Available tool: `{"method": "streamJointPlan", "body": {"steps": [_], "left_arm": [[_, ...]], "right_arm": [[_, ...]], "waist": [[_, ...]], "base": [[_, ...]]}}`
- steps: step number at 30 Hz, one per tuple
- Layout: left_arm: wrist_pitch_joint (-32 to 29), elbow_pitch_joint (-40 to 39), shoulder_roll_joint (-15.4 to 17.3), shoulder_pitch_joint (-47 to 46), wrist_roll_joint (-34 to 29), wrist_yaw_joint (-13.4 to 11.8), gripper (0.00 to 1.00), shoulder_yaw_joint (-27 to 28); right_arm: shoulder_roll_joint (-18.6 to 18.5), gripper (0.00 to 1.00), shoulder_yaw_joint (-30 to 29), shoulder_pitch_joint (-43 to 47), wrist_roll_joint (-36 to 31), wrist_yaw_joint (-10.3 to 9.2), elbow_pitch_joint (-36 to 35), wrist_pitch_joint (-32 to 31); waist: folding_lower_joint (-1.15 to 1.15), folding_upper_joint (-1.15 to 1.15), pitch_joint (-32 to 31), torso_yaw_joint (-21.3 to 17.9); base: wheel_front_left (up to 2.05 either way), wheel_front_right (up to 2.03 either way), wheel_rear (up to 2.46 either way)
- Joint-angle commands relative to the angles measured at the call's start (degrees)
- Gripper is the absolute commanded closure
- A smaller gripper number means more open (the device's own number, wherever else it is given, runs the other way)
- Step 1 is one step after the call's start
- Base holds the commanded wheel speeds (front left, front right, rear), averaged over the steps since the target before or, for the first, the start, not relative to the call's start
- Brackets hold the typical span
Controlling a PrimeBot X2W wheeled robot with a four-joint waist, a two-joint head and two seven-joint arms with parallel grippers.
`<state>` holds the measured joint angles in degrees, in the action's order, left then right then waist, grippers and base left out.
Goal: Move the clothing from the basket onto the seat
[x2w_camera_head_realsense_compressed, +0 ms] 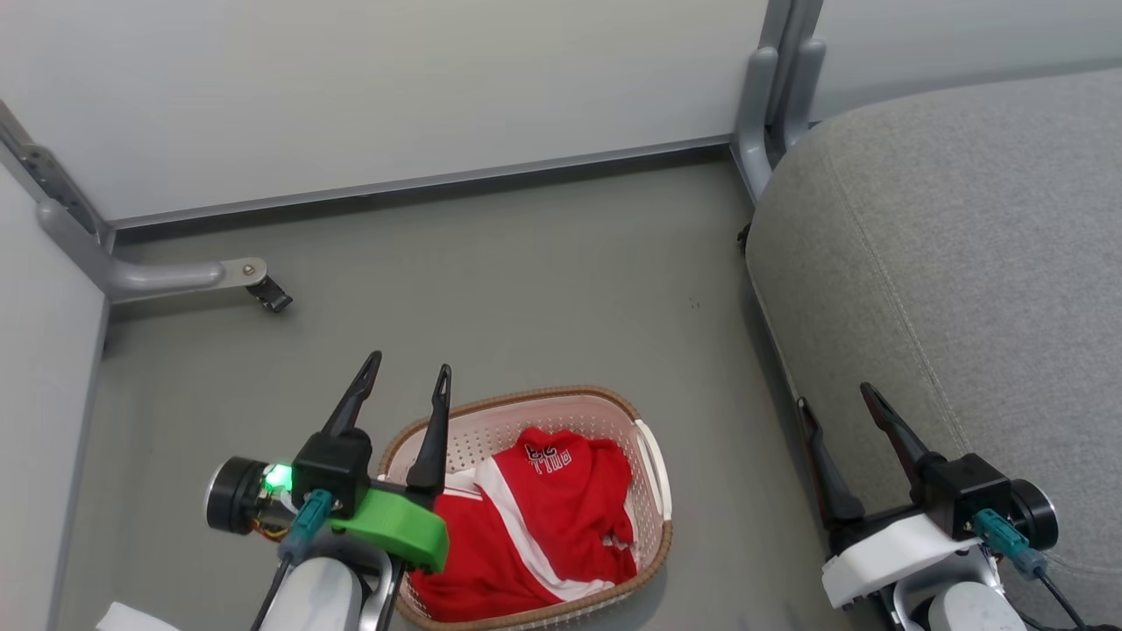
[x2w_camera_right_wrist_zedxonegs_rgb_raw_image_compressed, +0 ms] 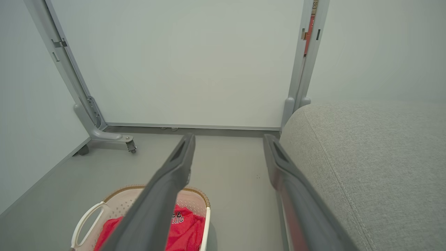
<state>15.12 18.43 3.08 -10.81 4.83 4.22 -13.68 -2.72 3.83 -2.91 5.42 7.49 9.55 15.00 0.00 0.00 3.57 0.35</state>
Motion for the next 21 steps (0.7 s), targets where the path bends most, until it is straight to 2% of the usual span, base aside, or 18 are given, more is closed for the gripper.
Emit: {"method": "streamJointPlan", "body": {"steps": [1,10,21], "left_arm": [[0.1,0.6,0.7,-1.8,-0.7,0.4,0.00,-0.2],[0.1,6.9,3.3,-9.5,-2.9,2.3,0.00,-3.1],[0.1,16.8,7.0,-19.3,-4.0,3.1,0.00,-7.3]], "right_arm": [[-0.3,0.00,0.1,-0.8,0.2,-0.01,-0.3,0.3],[-0.3,0.00,2.0,-4.6,1.4,-0.01,-2.3,0.3],[-0.2,0.00,4.1,-10.1,3.8,-0.01,-5.1,0.2]], "waist": [[0.00,0.00,1.7,-1.6],[0.00,0.00,9.0,-8.2],[0.00,0.00,19.7,-15.6]], "base": [[0.00,0.00,0.00],[0.00,0.00,0.00],[0.00,0.00,0.00]]}}
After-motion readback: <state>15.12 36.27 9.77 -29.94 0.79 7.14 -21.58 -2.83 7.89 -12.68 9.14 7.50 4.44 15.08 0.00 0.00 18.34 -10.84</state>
